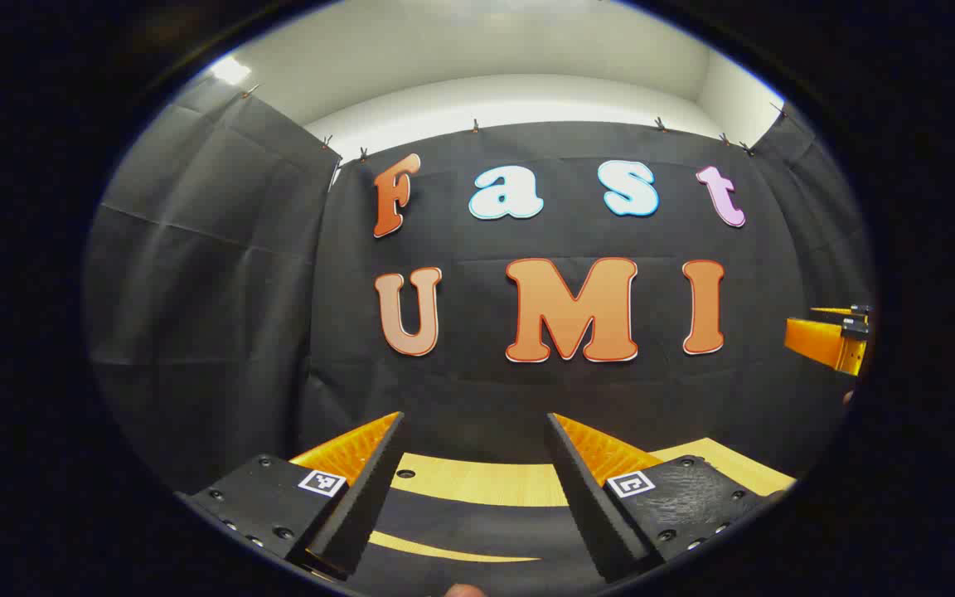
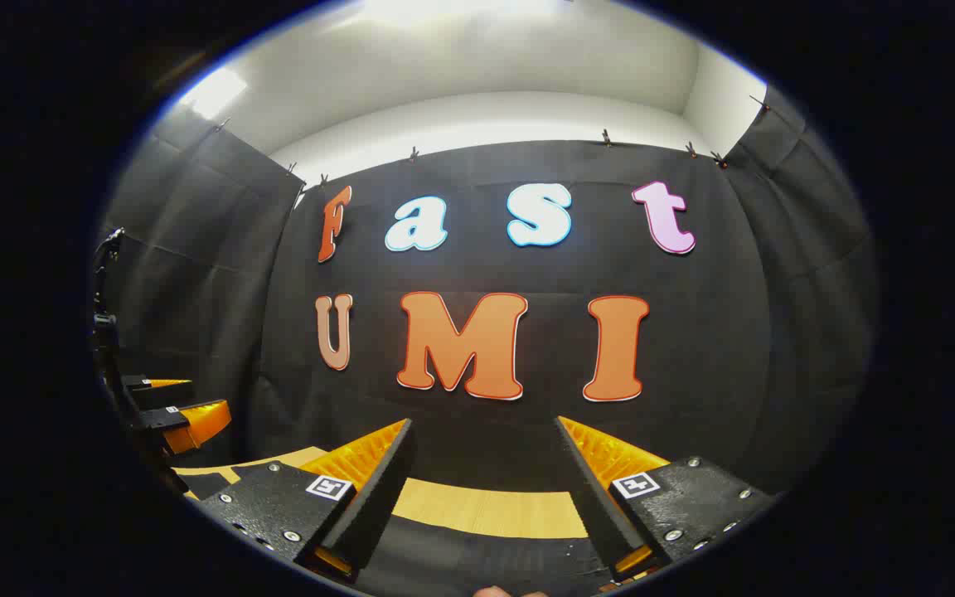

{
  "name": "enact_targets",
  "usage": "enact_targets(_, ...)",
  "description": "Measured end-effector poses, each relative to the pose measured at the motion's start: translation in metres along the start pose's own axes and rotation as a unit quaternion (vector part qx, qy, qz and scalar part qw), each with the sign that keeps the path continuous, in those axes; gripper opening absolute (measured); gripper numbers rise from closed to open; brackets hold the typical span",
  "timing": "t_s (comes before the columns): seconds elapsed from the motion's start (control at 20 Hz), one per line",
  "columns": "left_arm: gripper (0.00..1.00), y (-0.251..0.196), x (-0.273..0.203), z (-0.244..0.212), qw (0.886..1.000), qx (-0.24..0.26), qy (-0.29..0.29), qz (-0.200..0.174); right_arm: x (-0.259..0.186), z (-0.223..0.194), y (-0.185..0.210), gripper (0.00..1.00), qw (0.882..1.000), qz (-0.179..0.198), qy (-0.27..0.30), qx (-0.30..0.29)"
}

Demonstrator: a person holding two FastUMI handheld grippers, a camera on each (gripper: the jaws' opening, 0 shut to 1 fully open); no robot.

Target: Grasp the waist and the cuffs of the jeans and fold them to make the two legs overlap; first hold the waist and fold one-third of the jeans toward the cuffs, then hold the cuffs and fold the remaining one-third in the same direction to finish folding.

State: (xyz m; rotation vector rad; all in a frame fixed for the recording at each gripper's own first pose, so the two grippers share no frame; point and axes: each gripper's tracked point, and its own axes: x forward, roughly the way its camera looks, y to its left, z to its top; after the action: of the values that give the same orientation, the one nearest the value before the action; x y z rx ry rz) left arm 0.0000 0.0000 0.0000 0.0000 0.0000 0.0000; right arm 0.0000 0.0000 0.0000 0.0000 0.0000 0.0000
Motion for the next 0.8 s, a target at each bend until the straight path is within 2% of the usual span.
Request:
enact_targets(0.15,0.97,-0.017,0.008,0.001,1.0,0.01,-0.009,-0.01,0.003,-0.012,0.0,0.98,1.0,0.01,0.011,0.006)
enact_targets(0.25,0.97,-0.032,0.003,0.014,0.998,0.04,-0.042,-0.025,0.005,-0.019,-0.005,0.98,1.0,0.013,0.019,0.012)
enact_targets(0.35,0.97,-0.038,0.003,0.023,0.995,0.07,-0.072,-0.017,0.007,-0.023,-0.015,0.94,1.0,0.009,0.019,0.012)
enact_targets(0.45,1.0,-0.045,0.003,0.018,0.995,0.075,-0.069,-0.01,0.009,-0.025,-0.022,0.94,1.0,0.006,0.019,0.012)
enact_targets(0.8,1.0,-0.048,0.023,0.001,0.997,0.062,-0.04,0.015,0.017,-0.036,-0.046,0.94,1.0,-0.004,0.024,0.017)
